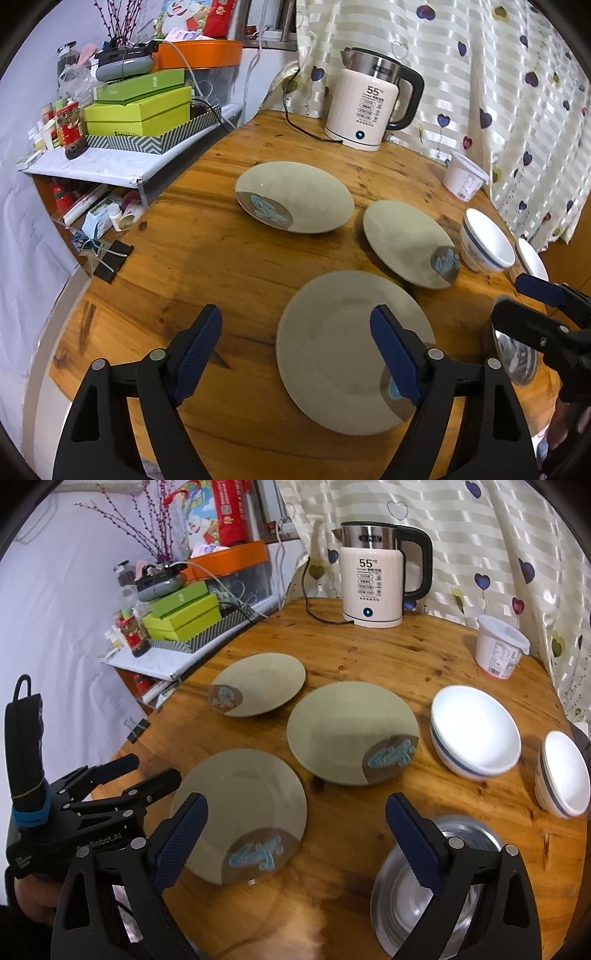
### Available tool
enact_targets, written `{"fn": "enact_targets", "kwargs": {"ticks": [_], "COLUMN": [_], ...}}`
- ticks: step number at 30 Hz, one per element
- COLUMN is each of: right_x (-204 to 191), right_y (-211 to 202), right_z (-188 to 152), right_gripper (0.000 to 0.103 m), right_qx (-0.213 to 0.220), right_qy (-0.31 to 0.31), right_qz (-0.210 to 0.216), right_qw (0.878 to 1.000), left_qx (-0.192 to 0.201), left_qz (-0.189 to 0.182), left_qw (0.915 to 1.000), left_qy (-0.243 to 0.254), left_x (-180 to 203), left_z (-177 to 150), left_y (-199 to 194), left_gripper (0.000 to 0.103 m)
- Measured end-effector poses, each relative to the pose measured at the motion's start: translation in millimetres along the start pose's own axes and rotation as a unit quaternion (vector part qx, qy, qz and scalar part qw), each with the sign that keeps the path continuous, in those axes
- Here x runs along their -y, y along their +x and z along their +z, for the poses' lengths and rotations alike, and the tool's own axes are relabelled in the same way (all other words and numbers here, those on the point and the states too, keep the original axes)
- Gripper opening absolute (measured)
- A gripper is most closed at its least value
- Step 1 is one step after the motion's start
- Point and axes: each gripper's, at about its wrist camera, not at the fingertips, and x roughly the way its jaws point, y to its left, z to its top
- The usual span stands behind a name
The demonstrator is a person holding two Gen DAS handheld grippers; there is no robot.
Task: Organize plates and bowls
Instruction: 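Move the left gripper to the rim of the large beige plate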
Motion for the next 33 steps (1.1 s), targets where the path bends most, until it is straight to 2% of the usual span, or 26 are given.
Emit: {"fn": "enact_targets", "kwargs": {"ticks": [10, 11, 13, 15, 21, 25, 26, 28, 33], "right_x": [-5, -6, -7, -5, -1, 6, 9, 12, 17], "right_y": [30, 34, 43, 54, 86, 115, 123, 139, 165], "right_z": [42, 47, 55, 62, 91, 109, 114, 121, 130], "right_gripper": [0.095, 0.091, 0.084, 0.082, 0.08, 0.068, 0.065, 0.062, 0.058], "right_qx": [-0.015, -0.018, -0.024, -0.032, -0.049, -0.071, -0.077, -0.085, -0.101], "right_qy": [-0.003, -0.004, -0.008, -0.007, -0.006, 0.012, 0.018, 0.024, 0.035], "right_qz": [0.021, 0.022, 0.023, 0.026, 0.037, 0.054, 0.055, 0.06, 0.067], "right_qw": [1.0, 1.0, 0.999, 0.999, 0.998, 0.996, 0.995, 0.994, 0.992], "left_qx": [0.008, 0.009, 0.008, 0.004, -0.005, -0.014, -0.015, -0.022, -0.032], "left_qz": [0.003, 0.005, 0.001, 0.001, -0.018, -0.028, -0.028, -0.025, -0.02], "left_qw": [0.9996, 0.9996, 0.9995, 0.9994, 0.9984, 0.9972, 0.9971, 0.997, 0.9962], "left_qy": [-0.025, -0.027, -0.031, -0.034, -0.054, -0.068, -0.069, -0.07, -0.078], "left_x": [-27, -30, -33, -37, -46, -53, -54, -56, -63], "left_z": [30, 34, 40, 47, 64, 74, 76, 79, 86], "left_y": [15, 18, 23, 30, 52, 67, 71, 80, 99], "left_gripper": [0.082, 0.081, 0.072, 0.069, 0.069, 0.069, 0.068, 0.059, 0.057]}}
